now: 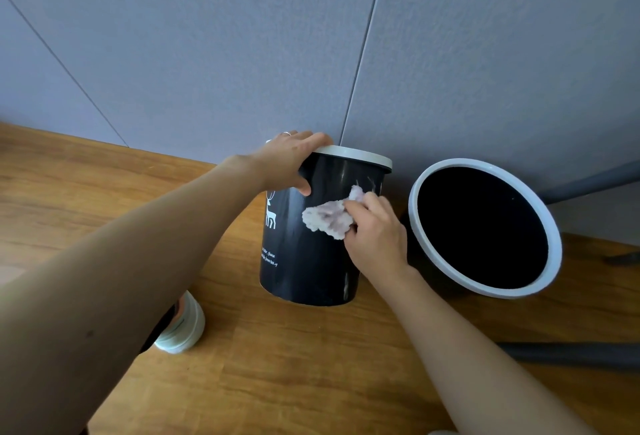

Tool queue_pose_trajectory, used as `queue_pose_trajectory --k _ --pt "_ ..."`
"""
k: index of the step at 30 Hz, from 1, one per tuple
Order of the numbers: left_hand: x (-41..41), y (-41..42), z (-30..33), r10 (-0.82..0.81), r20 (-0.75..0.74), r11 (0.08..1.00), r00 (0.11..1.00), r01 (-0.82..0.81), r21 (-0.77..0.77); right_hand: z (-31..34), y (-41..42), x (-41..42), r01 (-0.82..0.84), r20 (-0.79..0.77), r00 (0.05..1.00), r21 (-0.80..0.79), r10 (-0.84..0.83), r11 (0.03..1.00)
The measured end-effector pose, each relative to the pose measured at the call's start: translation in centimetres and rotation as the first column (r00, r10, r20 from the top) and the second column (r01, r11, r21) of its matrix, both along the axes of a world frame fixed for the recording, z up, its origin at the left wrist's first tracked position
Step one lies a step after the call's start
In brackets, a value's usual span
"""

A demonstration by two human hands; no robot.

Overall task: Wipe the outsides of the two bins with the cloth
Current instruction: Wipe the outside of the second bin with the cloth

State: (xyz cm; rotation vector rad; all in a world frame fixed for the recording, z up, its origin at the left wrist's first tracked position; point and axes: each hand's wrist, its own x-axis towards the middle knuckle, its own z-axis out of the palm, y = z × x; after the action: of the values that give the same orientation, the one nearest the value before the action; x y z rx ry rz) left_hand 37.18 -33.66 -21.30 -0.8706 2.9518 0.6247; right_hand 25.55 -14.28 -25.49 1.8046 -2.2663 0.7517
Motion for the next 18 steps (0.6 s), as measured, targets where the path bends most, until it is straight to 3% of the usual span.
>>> queue_pose_trajectory --k 4,7,10,15,18 --pt "-0.2 0.2 0.2 -0.03 -0.004 0.999 1.0 0.03 -0.013 0.3 -0.4 -0.9 -0.022 0.018 1.0 0.096 0.02 0.995" --pt "-0.4 0.3 0.2 -0.038 0.004 0.999 0.999 0.038 -0.022 0.2 -0.5 -1.2 -0.023 0.278 0.96 0.169 -0.025 0.985" --pt "-0.4 0.2 0.3 -0.025 0.014 0.999 1.0 0.026 -0.019 0.3 -0.6 -0.8 0.111 0.47 0.87 0.109 -0.149 0.988" --pt "-0.2 0.1 0.2 -0.017 0.02 1.0 1.0 0.018 -0.019 -0.1 -0.5 -0.1 0.08 0.257 0.964 -0.034 -0.069 0.996" --pt "-0.3 0.2 0.3 -0.024 0.014 1.0 1.0 0.024 -0.018 -0.8 -0.5 -0.2 0.06 0.221 0.974 -0.046 -0.049 0.997"
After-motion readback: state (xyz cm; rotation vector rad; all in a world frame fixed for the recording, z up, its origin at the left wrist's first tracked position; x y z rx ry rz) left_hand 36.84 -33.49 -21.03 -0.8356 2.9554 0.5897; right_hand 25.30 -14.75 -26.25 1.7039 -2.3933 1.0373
